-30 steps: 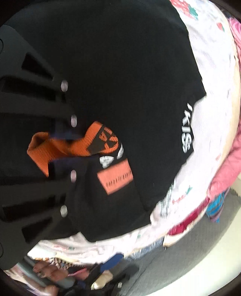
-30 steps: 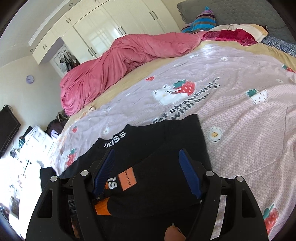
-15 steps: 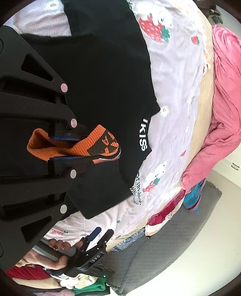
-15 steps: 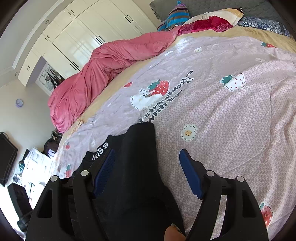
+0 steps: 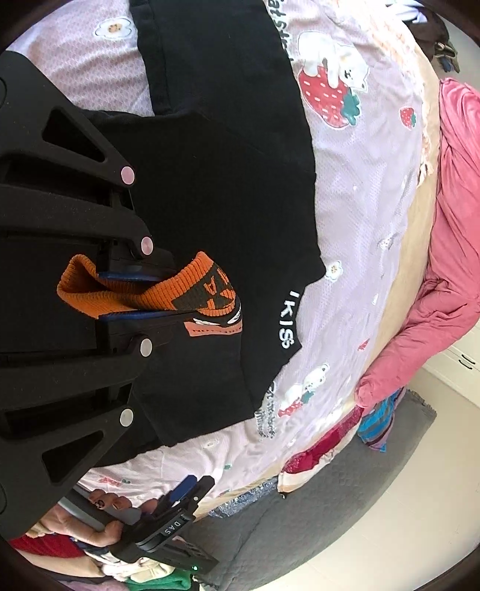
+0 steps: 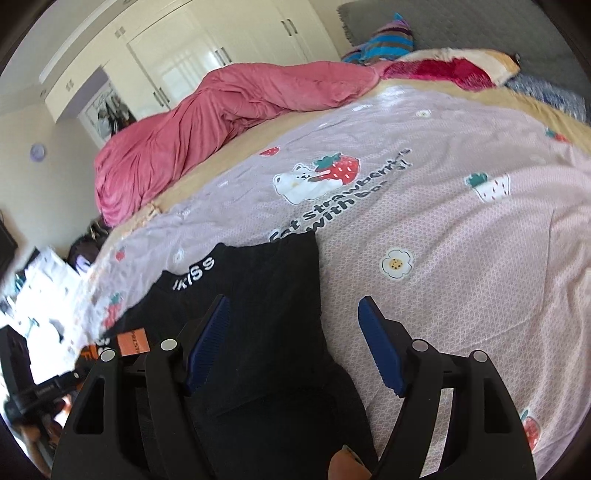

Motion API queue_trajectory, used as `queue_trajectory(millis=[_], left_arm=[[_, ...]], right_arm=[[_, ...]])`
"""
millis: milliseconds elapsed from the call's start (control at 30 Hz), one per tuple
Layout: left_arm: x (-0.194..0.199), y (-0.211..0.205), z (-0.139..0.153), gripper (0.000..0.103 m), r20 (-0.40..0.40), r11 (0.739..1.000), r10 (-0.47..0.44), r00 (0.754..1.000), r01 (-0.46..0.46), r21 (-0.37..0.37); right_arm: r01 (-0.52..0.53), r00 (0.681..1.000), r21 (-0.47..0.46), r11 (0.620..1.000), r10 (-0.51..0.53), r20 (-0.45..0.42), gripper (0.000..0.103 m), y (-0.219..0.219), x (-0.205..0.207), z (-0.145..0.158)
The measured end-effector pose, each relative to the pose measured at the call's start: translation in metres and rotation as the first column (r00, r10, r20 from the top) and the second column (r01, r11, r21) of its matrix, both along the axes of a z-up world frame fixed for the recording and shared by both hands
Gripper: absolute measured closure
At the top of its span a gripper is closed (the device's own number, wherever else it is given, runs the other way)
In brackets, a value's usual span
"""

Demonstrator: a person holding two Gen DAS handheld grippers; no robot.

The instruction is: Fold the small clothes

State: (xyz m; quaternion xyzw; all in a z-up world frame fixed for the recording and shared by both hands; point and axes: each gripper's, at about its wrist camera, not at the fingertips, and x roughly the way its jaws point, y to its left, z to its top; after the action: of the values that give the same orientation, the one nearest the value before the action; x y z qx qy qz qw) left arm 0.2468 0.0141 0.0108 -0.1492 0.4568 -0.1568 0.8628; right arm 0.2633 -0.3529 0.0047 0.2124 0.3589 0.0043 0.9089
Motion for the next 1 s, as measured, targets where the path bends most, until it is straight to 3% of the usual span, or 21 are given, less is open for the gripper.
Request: queue_trajectory(millis=[533,733,867,1000], left_arm=[[-0.009,0.012,0.017,0.094,0.08,0.992,0.039,0.996,-0.048,0.12],[-0.005,-0.019,-0.005,0.09,0.025,0.983,-0.034,0.999,0.029,0.182],[-0.005,-0.03,-0.029,0.083,-0.047,0.967,-0.057,0.997,0.067,0.245],[-0.007,-0.027,-0.047,0.079,-0.09,0.964,-0.046,0.995,0.067,0.257]], right_arm=[[-0.173,0.985,-0.113,0.978,0.171,-0.028,0.032,0.058,0.005,-0.004],[-0.273,0.961,-0.139,0.952,0.262,-0.091,0.032,0.083,0.009,-0.019],[-0.264,0.951,-0.131,0.956,0.235,-0.2,0.034,0.082,0.017,-0.04],[-0.259,0.939,-0.099,0.961,0.227,-0.26,0.034,0.078,0.021,-0.055]])
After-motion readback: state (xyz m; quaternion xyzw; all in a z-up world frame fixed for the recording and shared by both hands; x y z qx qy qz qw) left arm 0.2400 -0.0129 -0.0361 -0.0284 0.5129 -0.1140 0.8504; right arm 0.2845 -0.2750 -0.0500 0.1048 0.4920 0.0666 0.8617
